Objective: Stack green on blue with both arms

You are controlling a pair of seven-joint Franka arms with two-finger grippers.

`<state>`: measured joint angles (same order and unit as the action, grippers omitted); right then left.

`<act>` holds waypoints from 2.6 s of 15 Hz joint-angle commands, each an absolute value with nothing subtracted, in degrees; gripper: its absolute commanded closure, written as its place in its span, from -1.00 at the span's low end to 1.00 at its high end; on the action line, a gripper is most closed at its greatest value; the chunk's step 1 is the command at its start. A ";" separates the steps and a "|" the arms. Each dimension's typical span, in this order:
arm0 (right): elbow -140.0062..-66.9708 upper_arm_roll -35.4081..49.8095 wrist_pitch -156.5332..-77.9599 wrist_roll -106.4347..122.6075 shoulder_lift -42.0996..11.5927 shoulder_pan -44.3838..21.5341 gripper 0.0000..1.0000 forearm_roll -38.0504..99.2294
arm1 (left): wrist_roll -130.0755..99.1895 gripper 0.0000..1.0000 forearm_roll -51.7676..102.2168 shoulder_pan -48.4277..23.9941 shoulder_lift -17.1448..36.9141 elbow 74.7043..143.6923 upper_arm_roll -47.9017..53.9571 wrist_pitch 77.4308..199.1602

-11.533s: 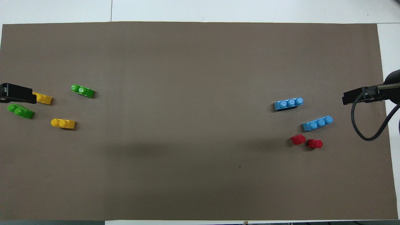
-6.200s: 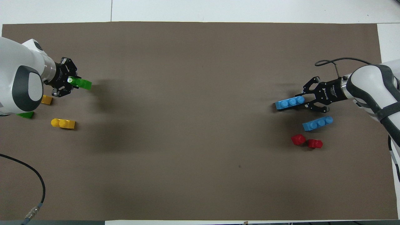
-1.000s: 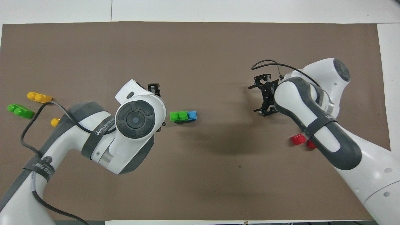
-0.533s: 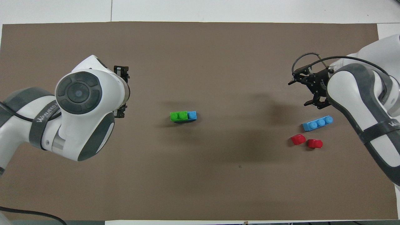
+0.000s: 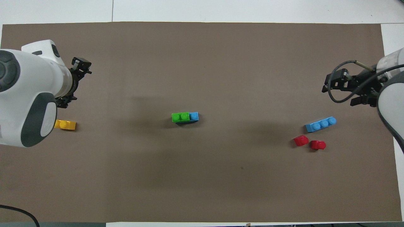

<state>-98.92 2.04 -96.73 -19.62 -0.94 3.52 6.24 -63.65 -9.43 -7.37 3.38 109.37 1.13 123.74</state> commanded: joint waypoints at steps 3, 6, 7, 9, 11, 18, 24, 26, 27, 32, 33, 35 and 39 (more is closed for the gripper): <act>-98.01 2.64 -87.65 -11.09 6.24 3.69 -1.00 4.04 | -31.88 -1.00 -4.67 -1.94 4.13 103.38 1.67 116.13; -93.96 3.08 -85.43 -7.66 4.84 3.52 -1.00 -0.86 | -16.82 -1.00 -1.94 0.17 4.48 97.31 1.49 108.13; -94.13 3.16 -86.56 -6.86 4.57 3.52 -1.00 -1.23 | -13.74 -1.00 -1.50 0.52 4.66 95.64 1.58 105.67; -94.13 3.08 -87.19 -6.77 3.26 3.69 -1.00 -0.97 | -9.51 -1.00 -1.49 0.53 4.57 92.91 1.67 100.84; -93.87 3.08 -87.28 -6.77 2.82 3.78 -1.00 -0.27 | -7.74 -1.00 -1.32 0.44 4.48 90.10 1.84 95.04; -93.16 3.08 -86.84 -6.77 2.37 3.60 -1.00 0.79 | 1.23 -1.00 -1.67 -0.09 3.78 88.07 1.93 89.82; -93.51 3.08 -87.10 -6.77 2.46 3.95 -1.00 0.62 | 0.79 -1.00 -1.23 -0.26 3.78 88.07 1.93 90.18; -93.87 3.08 -87.10 -6.85 2.64 3.96 -1.00 0.62 | 0.62 -1.00 -0.97 -0.35 3.78 88.07 2.02 90.18; -94.13 3.08 -87.19 -6.86 2.72 3.96 -1.00 0.53 | 0.27 -1.00 -0.97 -0.35 3.78 88.07 2.02 90.18; -95.79 3.08 -88.42 -6.68 3.34 3.87 -1.00 0.61 | 0.18 -1.00 0.08 -0.35 3.78 87.98 1.93 90.97; -96.41 3.08 -88.42 -6.68 3.77 3.95 -1.00 0.53 | 0.18 -1.00 0.09 -0.35 3.78 87.98 1.93 90.97; -96.15 3.08 -88.50 -6.07 3.60 4.13 -1.00 0.53 | -0.26 -1.00 0.17 -0.35 3.78 87.98 1.93 90.97; -95.89 3.08 -88.59 -1.85 3.43 4.39 -1.00 -0.09 | -0.61 -1.00 0.18 -0.35 3.78 88.07 1.93 91.05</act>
